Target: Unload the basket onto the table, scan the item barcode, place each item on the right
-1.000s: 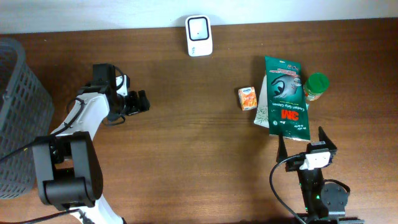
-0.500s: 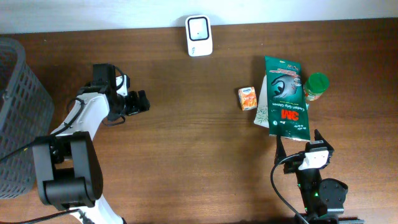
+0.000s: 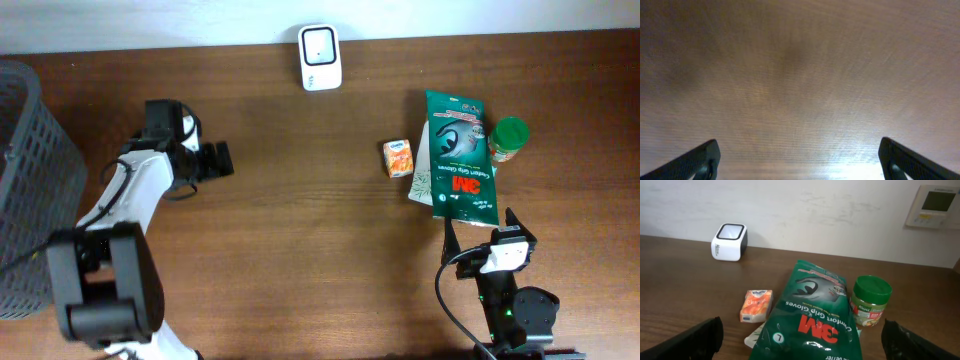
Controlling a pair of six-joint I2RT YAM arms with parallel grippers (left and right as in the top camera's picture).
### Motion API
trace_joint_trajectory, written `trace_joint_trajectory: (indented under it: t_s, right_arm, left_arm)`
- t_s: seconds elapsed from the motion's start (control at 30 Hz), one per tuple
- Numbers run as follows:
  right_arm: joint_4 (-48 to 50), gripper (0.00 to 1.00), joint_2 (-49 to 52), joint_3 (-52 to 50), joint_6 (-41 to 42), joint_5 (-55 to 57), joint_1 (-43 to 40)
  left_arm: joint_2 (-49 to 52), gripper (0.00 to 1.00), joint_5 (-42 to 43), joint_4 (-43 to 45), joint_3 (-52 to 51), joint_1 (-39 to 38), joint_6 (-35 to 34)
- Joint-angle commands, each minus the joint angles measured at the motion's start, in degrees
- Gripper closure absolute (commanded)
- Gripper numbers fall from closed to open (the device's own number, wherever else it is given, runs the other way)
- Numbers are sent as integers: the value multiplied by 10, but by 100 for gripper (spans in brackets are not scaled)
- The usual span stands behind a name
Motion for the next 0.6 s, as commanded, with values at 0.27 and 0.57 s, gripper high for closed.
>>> trace_joint_trajectory:
  t_s: [0.27, 0.57]
  right_arm:
    - [-3, 2, -2, -3, 7, -7, -1]
    - [-3, 2, -2, -3, 7, -7, -1]
  left_arm:
    - [-229, 1, -23, 180, -55, -59, 120]
    - [-482, 1, -17, 378, -326, -21, 132]
